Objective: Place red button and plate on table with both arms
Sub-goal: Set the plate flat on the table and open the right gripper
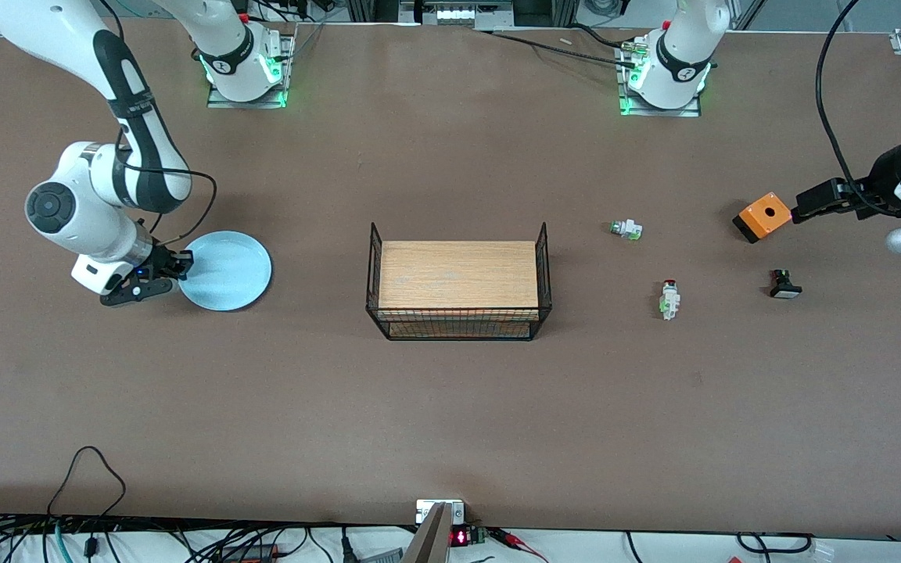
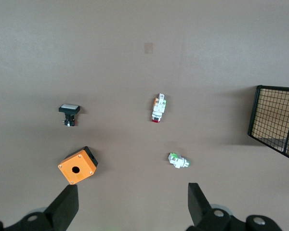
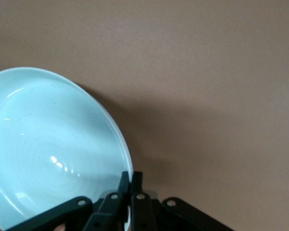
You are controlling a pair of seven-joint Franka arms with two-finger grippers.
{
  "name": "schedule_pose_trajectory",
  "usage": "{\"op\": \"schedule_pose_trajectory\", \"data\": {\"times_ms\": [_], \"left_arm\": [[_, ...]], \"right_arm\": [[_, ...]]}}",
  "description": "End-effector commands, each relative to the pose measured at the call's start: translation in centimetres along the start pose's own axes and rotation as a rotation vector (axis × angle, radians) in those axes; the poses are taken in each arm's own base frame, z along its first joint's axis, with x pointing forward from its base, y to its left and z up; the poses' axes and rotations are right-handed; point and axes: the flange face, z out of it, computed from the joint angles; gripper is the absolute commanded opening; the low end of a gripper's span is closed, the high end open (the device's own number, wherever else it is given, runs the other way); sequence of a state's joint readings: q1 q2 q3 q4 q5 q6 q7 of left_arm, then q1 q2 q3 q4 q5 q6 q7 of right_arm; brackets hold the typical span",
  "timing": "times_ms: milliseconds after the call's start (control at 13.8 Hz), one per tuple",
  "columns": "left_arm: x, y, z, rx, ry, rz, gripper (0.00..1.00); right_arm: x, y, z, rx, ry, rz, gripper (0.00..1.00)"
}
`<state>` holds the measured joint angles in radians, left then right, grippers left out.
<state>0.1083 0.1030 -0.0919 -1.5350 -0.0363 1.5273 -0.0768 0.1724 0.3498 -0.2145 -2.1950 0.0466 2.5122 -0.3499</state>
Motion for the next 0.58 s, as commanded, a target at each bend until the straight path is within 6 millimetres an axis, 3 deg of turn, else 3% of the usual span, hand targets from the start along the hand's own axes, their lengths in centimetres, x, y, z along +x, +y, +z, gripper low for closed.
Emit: {"op": "schedule_pose_trajectory", "data": {"times_ms": [0,509], "left_arm": [[0.5,0.3,0.0,-0.006,-0.014,0.022,1.0],[0.5,0.3,0.0,-0.007,-0.014,0.022,1.0]], "right_arm": [[0.8,-0.9,0.4,0.003,0.036,-0.02,0.0],[1.7,-1.4,2.5,-0.022,0.087,-0.035,0.01]]}}
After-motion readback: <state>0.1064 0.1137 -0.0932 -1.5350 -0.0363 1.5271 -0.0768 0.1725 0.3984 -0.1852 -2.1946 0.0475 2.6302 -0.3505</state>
